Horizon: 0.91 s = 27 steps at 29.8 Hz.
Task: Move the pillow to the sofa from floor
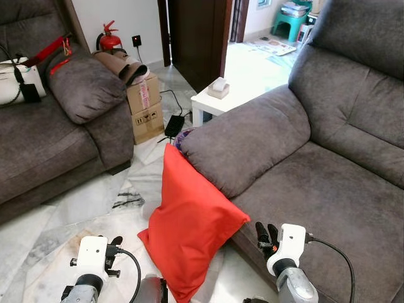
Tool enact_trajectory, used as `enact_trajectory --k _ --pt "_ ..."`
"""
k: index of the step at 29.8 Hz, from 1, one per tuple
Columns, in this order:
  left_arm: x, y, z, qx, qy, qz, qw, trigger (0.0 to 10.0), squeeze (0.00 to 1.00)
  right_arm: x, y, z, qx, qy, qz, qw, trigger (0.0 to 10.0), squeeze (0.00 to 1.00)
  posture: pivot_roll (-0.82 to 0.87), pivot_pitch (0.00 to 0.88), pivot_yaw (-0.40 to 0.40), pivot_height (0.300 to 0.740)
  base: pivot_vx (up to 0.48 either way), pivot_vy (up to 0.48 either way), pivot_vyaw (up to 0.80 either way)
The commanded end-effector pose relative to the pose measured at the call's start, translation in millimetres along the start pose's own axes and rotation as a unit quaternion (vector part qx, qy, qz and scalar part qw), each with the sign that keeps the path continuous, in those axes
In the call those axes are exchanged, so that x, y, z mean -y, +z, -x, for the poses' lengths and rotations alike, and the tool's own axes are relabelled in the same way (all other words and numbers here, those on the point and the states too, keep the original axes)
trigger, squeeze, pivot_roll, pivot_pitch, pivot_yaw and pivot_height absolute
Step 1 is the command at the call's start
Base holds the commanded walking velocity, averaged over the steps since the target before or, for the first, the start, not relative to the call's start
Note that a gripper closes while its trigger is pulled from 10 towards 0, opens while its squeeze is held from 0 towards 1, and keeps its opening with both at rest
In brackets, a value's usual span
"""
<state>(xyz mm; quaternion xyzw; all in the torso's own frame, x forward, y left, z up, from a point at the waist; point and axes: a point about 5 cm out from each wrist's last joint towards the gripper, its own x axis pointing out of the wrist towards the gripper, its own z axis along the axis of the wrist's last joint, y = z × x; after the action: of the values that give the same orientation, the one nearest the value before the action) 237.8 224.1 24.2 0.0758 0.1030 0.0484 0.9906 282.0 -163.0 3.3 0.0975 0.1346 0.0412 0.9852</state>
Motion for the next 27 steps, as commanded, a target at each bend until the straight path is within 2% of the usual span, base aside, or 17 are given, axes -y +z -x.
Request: enact_trajectory --k 1,3,17,24,25,26,27 --pt "-3.9 -8 4.6 -0.019 0.006 0.002 1.0 10.0 0.0 -5.1 -1 -0.6 0.001 0.011 0.002 1.0 10.0 0.0 0.05 0.141 0.021 0.622 0.289 0.0 0.79" --pt "-4.0 -8 4.5 -0.019 0.007 0.002 1.0 10.0 0.0 -5.1 -1 -0.6 0.0 0.01 0.001 1.0 10.0 0.0 0.05 0.141 0.021 0.622 0.296 0.0 0.77" --pt "-2.8 -8 3.8 -0.016 0.004 0.007 1.0 10.0 0.0 -2.1 -1 -0.9 -0.003 0.001 -0.009 1.0 10.0 0.0 0.05 0.143 0.022 0.622 0.302 0.0 0.0" --pt "-2.3 -10 4.7 -0.016 0.002 0.009 1.0 10.0 0.0 2.1 2 -1.4 0.004 -0.005 -0.014 1.0 10.0 0.0 0.06 0.143 0.023 0.622 0.0 0.0 0.0" --pt "-4.1 -17 6.5 -0.035 0.004 0.004 0.999 10.0 0.0 5.9 4 -1.5 0.006 -0.007 -0.014 1.0 10.0 0.82 0.06 0.143 0.023 0.622 0.0 0.0 0.0" --pt "-4.8 -22 7.3 -0.046 0.005 0.001 0.999 10.0 0.0 7.8 5 -1.4 0.006 -0.009 -0.013 1.0 10.0 0.82 0.06 0.141 0.022 0.622 0.0 0.0 0.0" --pt "-6.1 -29 8.4 -0.066 0.008 -0.005 0.998 10.0 0.0 10.4 6 -1.0 0.006 -0.009 -0.008 1.0 10.0 0.9 0.06 0.141 0.022 0.622 0.0 0.0 0.0"
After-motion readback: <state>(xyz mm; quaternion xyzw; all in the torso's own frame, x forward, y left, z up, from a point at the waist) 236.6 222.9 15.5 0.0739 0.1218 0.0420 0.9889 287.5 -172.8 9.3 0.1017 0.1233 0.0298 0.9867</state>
